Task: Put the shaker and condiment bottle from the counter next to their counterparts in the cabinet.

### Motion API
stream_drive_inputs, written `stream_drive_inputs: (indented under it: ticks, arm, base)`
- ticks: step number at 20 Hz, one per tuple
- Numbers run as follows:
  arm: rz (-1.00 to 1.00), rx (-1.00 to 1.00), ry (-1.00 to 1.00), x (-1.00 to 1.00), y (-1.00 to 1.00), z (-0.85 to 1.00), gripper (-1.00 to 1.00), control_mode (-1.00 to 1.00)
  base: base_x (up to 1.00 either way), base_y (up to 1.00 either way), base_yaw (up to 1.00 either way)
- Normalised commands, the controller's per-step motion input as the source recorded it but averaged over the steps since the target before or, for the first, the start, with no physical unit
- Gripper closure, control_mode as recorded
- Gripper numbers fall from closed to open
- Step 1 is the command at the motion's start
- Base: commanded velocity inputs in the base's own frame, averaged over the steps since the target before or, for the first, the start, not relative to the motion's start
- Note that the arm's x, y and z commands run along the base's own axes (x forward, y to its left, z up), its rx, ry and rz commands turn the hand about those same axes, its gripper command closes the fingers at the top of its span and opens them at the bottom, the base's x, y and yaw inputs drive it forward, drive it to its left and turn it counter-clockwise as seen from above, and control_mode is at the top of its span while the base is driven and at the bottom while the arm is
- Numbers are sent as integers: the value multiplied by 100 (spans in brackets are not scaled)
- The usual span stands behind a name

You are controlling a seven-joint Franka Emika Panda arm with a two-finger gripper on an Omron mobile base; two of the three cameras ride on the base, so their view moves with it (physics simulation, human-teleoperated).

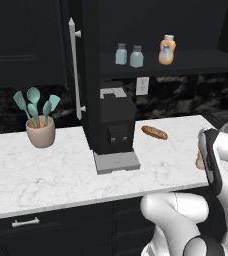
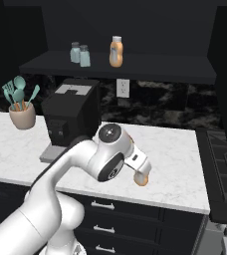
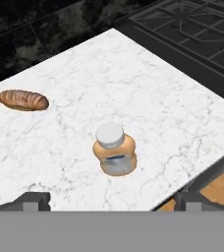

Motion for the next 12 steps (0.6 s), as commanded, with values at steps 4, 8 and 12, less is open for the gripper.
stream_drive_inputs:
  ticks: [4,8,12]
  arm:
    - [0,0,3,13,0,-8,-100,-100]
    - [0,0,2,11,0,-16,-100,-100]
    - [0,0,1,10,-1,-18,-100,-100]
  base:
    - [0,0,0]
    - [0,0,0]
    - [0,0,0]
